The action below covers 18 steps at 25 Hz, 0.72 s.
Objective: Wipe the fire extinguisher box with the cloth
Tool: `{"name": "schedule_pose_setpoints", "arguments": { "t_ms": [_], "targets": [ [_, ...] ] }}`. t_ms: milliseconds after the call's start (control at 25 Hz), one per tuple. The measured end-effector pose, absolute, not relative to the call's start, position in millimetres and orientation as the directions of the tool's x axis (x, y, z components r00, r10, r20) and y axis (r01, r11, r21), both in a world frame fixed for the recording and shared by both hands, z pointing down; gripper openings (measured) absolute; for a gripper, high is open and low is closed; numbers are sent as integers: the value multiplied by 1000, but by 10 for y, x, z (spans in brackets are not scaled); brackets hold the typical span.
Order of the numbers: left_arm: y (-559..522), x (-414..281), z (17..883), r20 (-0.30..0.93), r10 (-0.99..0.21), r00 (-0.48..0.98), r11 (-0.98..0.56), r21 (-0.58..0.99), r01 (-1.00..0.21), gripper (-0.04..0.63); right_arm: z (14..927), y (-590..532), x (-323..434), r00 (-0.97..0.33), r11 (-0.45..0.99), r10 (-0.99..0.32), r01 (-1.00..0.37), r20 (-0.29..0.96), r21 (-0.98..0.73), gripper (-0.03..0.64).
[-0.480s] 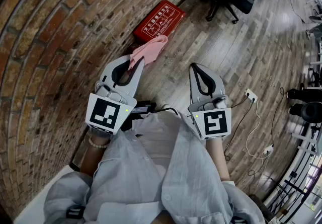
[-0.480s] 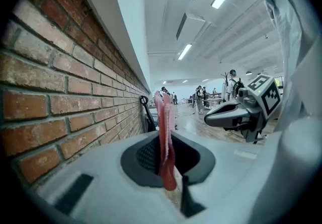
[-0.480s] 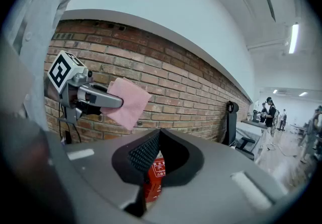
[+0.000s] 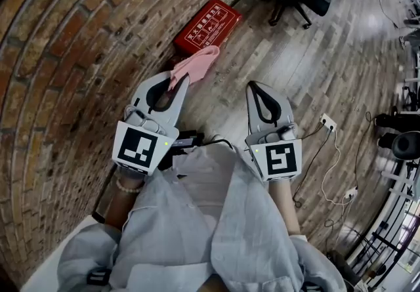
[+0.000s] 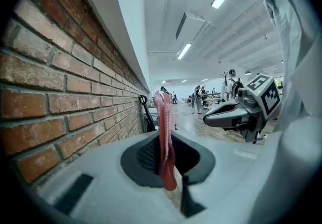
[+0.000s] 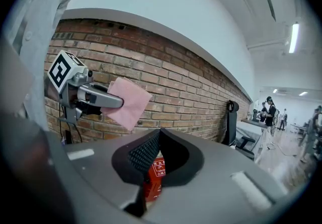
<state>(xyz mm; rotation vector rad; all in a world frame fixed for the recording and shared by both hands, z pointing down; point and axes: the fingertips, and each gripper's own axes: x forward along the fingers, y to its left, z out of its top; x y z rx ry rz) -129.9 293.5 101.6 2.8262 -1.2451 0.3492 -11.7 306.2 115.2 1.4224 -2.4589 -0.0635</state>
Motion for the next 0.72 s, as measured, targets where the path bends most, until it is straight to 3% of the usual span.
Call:
{"name": "schedule_pose_setpoints", "arguments": {
  "t_ms": [720],
  "targets": [
    [2874, -1454, 1087, 221, -643, 734, -760, -66, -646, 12, 1286, 3136, -324, -385, 429, -888, -890, 251, 154, 7]
  ]
}}
